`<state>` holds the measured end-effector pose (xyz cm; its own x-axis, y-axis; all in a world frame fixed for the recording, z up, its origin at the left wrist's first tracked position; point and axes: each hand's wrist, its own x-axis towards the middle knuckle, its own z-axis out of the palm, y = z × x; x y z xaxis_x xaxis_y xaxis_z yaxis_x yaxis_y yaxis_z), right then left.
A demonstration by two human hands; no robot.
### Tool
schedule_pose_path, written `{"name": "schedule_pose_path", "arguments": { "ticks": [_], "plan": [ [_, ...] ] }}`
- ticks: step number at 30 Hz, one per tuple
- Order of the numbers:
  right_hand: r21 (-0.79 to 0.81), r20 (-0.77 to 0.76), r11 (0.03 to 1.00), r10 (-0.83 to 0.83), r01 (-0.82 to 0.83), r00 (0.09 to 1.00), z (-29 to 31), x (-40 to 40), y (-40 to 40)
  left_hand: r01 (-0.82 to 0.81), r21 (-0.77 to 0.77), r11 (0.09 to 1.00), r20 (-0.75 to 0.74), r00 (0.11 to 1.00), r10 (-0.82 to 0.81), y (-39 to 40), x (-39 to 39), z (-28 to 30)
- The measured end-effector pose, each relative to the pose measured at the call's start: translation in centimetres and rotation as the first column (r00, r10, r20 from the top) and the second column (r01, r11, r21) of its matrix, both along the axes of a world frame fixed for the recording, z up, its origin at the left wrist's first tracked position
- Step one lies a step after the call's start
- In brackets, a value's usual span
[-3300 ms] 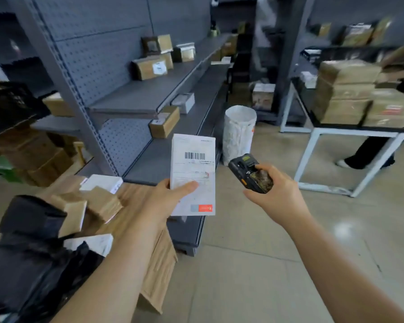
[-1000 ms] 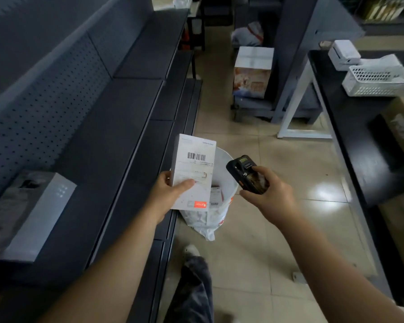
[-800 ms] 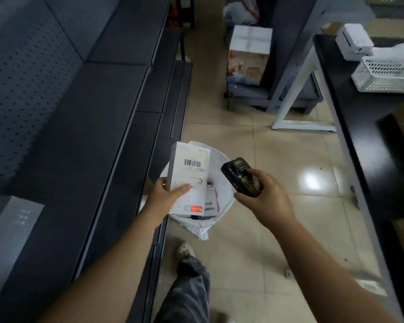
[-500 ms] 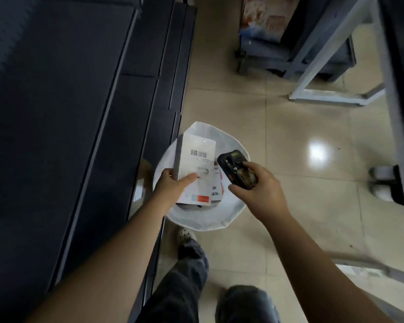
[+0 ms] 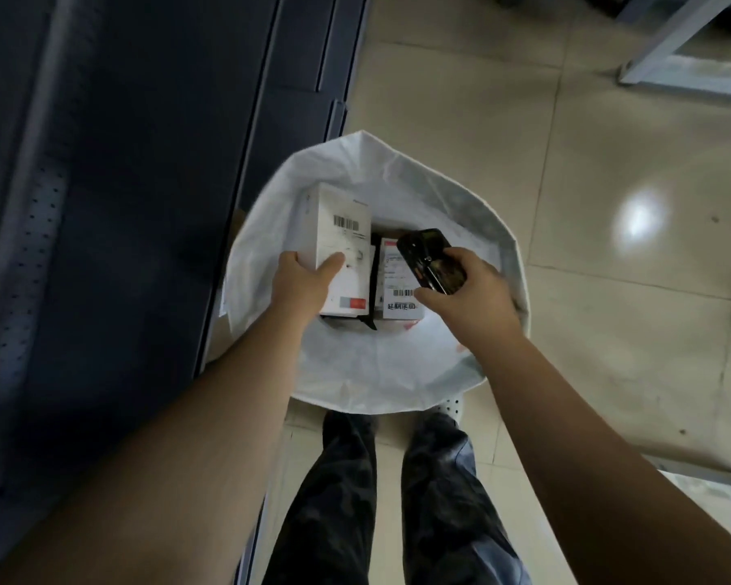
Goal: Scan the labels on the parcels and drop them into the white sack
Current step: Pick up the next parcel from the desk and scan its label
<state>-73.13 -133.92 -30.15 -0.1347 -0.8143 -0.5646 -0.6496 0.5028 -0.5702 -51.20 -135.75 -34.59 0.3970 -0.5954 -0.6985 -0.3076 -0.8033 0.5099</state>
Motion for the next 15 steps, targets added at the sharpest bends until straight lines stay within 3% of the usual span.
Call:
{"name": "schedule_pose_path", "arguments": {
  "ticks": [8, 15],
  "plan": [
    [0.048, -0.065, 0.997, -0.052, 0.055, 0.997, -2.0, -1.7, -0.2, 0.152, -0.020, 0.988, 0.196, 0.970, -0.145, -1.3, -0.6, -3.9],
    [0.088, -0.077, 0.992, -0.083, 0.090, 0.994, -3.3, -3.4, -1.0, 0.371, 0.111, 0.922, 0.335, 0.860, -0.386, -1.6, -5.0, -9.0]
  ]
}}
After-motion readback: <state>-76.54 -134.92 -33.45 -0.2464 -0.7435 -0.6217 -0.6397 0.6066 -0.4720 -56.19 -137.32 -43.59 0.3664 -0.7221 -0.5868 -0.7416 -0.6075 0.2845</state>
